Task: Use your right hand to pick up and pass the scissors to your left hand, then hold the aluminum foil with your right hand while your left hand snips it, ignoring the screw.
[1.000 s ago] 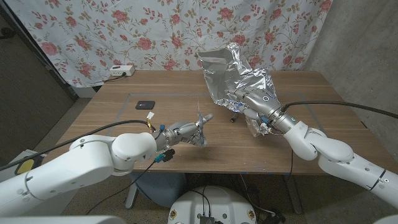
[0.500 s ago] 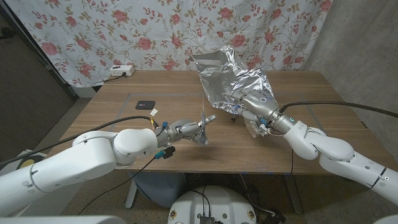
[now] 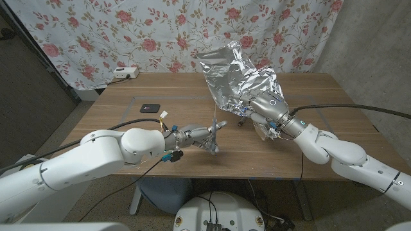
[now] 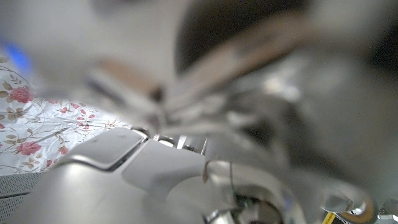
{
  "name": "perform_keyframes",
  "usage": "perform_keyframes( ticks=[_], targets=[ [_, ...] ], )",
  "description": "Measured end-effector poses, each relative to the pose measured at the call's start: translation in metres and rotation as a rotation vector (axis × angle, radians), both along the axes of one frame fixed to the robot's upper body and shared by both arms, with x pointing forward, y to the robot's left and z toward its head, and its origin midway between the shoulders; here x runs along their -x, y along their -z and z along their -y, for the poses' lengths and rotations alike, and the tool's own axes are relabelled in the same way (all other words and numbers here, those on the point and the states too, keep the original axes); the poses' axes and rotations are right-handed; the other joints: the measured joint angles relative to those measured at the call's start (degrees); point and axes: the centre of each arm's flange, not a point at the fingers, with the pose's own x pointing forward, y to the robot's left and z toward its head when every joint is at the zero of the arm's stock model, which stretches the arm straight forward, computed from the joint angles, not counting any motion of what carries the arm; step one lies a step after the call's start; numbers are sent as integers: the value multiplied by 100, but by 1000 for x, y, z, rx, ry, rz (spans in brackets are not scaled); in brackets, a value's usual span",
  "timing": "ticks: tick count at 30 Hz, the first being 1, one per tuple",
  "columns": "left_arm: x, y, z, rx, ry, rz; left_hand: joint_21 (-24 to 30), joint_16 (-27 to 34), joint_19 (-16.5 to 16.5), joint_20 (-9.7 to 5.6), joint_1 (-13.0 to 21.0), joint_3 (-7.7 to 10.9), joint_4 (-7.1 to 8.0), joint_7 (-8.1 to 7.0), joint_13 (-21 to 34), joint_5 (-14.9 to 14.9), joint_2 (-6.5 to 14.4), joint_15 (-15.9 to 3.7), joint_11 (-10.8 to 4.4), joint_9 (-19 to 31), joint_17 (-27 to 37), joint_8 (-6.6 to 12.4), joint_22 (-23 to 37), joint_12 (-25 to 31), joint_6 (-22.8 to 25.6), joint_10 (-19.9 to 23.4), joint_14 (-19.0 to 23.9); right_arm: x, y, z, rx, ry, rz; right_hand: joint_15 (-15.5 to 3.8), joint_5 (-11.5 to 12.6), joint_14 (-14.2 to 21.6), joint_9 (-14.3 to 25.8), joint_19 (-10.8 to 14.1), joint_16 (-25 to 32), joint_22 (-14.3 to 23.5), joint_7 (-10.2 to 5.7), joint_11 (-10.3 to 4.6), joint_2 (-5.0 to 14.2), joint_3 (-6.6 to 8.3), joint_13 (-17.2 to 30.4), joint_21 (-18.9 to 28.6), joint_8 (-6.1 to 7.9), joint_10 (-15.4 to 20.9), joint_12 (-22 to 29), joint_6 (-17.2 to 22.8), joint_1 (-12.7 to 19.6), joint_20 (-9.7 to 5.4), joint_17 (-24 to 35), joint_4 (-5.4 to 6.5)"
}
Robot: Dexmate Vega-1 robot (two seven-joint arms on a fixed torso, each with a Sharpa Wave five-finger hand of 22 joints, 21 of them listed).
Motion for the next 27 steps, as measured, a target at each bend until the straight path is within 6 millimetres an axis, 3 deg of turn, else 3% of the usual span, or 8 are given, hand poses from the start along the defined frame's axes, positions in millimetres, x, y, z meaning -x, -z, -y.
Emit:
perform_keyframes(
  ticks=[27],
  targets=[
    [-5, -5, 15, -25, 69, -45, 0, 0, 0, 0, -24, -47, 47, 19, -3, -44, 24, -11, 9, 49, 1, -37, 1, -18, 19, -8, 54, 7, 7, -3, 22, -30, 11, 0, -21, 0, 0, 22, 0, 0, -15, 0, 13, -80, -52, 0, 0, 1, 29, 58, 14, -21, 26, 16]
  ],
)
